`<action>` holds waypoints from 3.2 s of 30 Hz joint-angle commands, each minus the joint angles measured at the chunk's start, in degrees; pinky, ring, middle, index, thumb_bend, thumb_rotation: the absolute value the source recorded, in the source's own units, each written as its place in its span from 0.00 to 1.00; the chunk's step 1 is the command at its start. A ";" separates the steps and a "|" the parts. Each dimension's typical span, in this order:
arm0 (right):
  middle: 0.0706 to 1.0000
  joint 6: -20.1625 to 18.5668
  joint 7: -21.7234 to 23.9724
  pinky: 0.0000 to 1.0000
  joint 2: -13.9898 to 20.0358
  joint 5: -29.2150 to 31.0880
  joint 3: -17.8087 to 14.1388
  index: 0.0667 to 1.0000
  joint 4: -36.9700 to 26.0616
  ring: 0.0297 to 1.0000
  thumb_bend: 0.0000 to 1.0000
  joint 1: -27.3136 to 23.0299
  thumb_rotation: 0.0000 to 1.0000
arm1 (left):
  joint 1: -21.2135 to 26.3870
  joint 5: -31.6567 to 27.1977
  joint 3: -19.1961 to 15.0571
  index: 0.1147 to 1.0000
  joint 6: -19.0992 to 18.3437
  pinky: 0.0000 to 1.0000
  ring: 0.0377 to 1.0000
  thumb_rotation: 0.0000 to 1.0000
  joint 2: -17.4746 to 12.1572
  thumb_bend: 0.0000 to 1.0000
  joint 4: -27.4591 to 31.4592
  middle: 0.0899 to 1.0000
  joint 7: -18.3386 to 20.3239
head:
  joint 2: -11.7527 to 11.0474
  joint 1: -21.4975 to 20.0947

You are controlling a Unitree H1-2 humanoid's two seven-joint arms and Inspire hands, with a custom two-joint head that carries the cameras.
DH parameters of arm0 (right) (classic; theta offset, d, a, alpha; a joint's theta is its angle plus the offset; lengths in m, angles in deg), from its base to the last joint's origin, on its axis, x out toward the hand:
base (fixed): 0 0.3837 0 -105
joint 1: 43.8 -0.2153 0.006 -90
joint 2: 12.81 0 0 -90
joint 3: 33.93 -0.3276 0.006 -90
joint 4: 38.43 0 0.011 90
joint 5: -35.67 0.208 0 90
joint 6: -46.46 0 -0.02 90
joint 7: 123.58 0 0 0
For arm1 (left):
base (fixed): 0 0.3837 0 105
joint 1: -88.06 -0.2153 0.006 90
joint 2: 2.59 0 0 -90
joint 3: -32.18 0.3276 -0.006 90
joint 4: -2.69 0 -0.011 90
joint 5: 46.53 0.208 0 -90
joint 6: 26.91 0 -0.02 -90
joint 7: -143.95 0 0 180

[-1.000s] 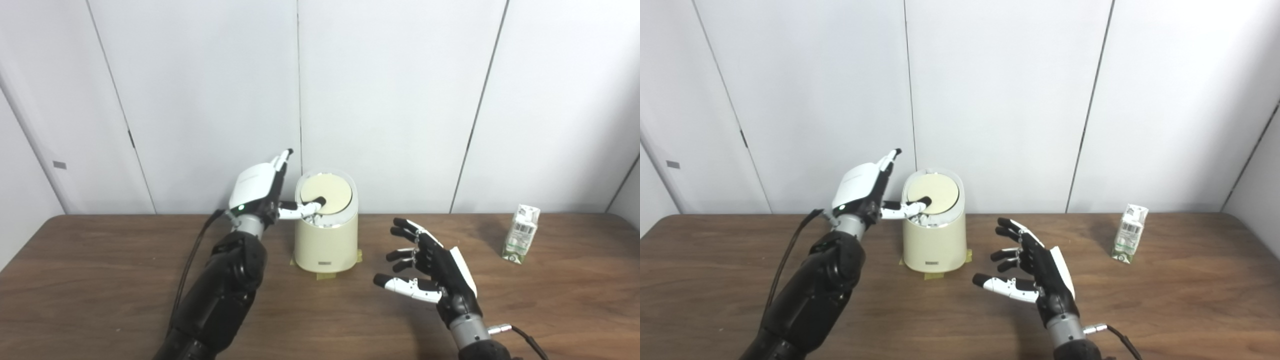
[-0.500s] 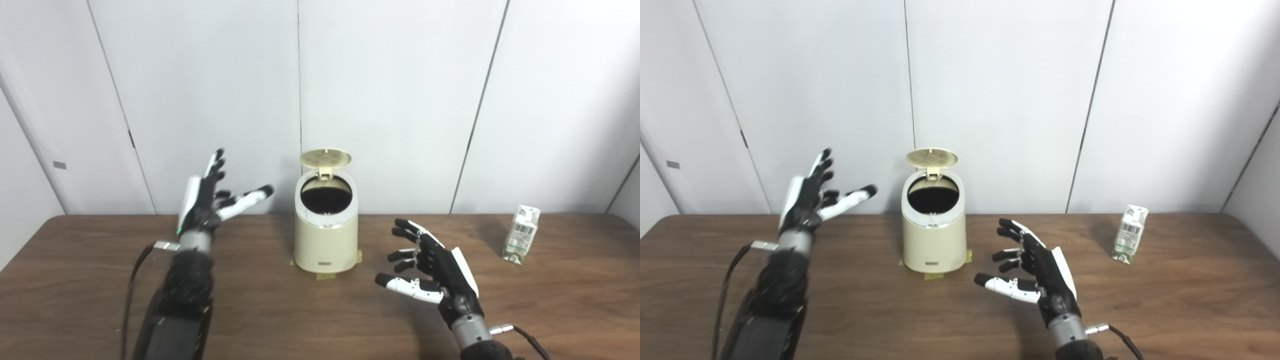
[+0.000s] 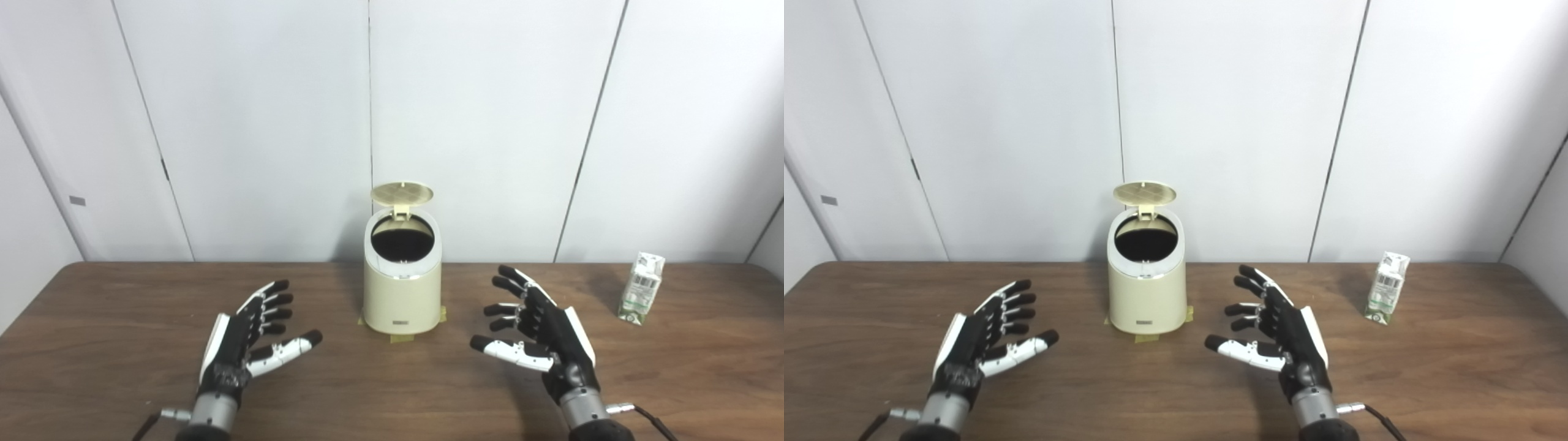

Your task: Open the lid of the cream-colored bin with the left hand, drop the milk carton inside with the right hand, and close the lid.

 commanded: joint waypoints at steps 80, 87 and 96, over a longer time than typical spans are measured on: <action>0.76 11.14 -5.41 0.72 23.52 -1.04 -6.91 0.78 48.91 0.75 0.78 -25.11 0.02 | -1.49 -1.82 -4.55 0.66 1.22 0.61 0.70 0.00 -6.30 0.70 2.91 0.71 1.46 | -4.00 -22.15; 0.74 13.65 -11.49 0.64 19.80 2.00 -9.46 0.73 55.56 0.71 0.78 -28.34 0.00 | -1.23 -2.27 -4.68 0.67 1.51 0.61 0.69 0.00 -6.30 0.68 2.46 0.71 2.03 | -3.39 -22.05; 0.41 15.78 -30.65 0.34 15.61 -4.60 -5.73 0.48 60.98 0.38 0.53 -31.10 0.00 | -1.47 -2.57 -4.51 0.66 1.10 0.61 0.69 0.00 -5.54 0.66 3.08 0.70 1.82 | -3.02 -21.25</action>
